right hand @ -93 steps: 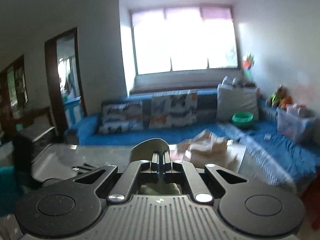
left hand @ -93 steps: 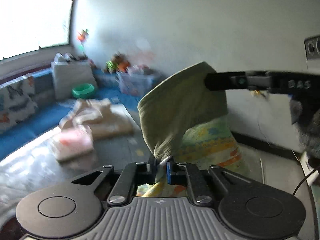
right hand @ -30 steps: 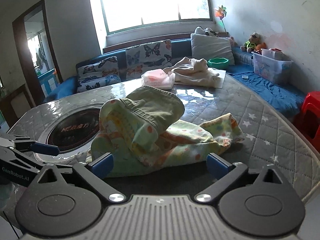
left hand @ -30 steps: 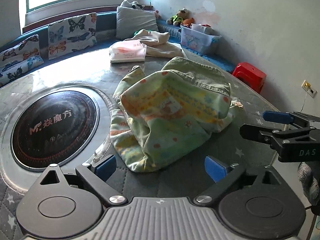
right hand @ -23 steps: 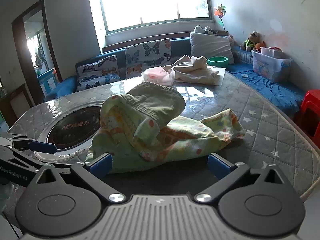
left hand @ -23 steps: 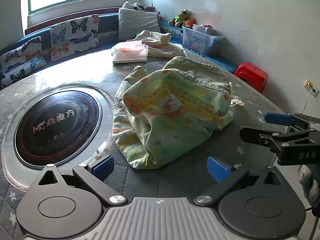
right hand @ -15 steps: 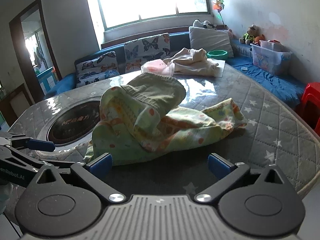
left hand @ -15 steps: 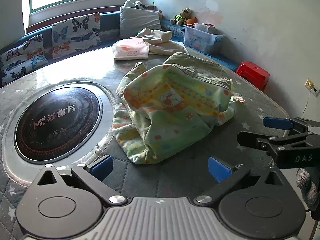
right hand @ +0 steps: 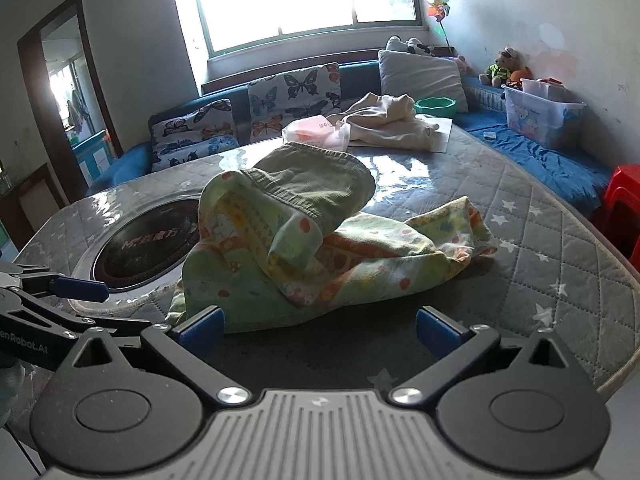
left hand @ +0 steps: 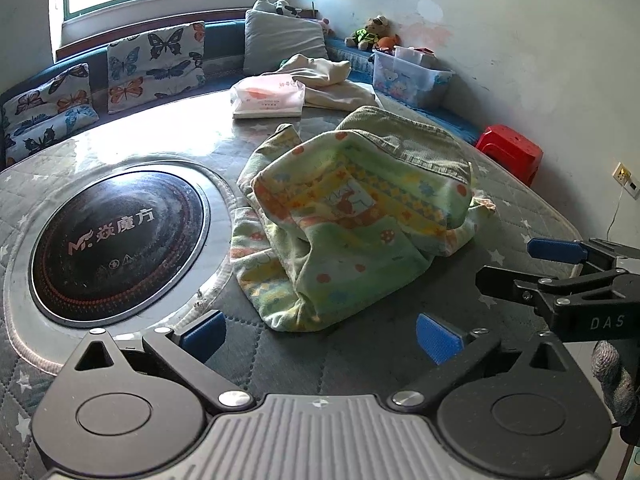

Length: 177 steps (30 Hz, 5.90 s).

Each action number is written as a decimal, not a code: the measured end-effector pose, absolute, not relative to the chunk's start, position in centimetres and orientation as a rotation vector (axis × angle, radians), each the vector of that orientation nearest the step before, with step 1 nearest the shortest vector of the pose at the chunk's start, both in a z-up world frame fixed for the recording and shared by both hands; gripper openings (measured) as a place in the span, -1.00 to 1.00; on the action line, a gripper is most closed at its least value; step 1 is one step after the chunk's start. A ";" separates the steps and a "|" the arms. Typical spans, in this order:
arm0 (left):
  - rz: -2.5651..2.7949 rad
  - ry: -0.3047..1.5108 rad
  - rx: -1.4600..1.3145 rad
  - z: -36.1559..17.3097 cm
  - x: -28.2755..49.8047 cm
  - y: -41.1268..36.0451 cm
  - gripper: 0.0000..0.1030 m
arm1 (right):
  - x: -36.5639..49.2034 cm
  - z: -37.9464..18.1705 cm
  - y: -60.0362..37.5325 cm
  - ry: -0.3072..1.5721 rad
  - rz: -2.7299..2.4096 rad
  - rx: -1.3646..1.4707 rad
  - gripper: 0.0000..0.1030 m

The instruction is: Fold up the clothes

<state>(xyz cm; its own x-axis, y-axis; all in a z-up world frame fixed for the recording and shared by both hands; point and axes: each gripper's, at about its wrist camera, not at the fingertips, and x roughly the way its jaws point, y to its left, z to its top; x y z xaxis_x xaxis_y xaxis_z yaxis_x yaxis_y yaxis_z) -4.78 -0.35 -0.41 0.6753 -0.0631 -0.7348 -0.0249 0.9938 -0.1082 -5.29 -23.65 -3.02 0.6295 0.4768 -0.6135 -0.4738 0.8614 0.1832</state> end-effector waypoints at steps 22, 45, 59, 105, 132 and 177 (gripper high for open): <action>-0.014 0.866 -0.109 -0.8 -1.4 0.4 1.00 | -2.3 -2.6 -22.6 0.710 0.559 -0.006 1.00; 0.085 0.815 -0.138 1.5 1.7 4.7 1.00 | 5.2 -1.3 -21.3 0.675 0.633 0.040 0.96; 0.188 0.763 -0.179 3.5 2.1 8.4 1.00 | 2.1 -1.1 -20.1 0.658 0.937 -0.008 -0.63; -0.112 0.854 -0.264 -0.9 5.7 5.9 -0.59 | 10.0 -4.2 -17.5 0.762 0.720 -0.111 0.36; -0.175 0.826 -0.270 -0.2 -4.9 6.3 -0.49 | 1.6 -1.5 -25.6 0.670 0.624 -0.093 -0.96; -0.105 0.830 -0.313 -1.0 2.5 7.8 -0.92 | 1.5 -1.7 -23.2 0.618 0.534 -0.267 -0.95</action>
<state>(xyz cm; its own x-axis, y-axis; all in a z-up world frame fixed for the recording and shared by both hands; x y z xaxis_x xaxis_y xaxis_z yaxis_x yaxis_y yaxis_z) 2.55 7.83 -1.04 0.6725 -0.2134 -0.7086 -0.0296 0.9490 -0.3139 1.49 -23.25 -1.69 0.6862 0.3934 -0.6118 -0.5484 0.8324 -0.0797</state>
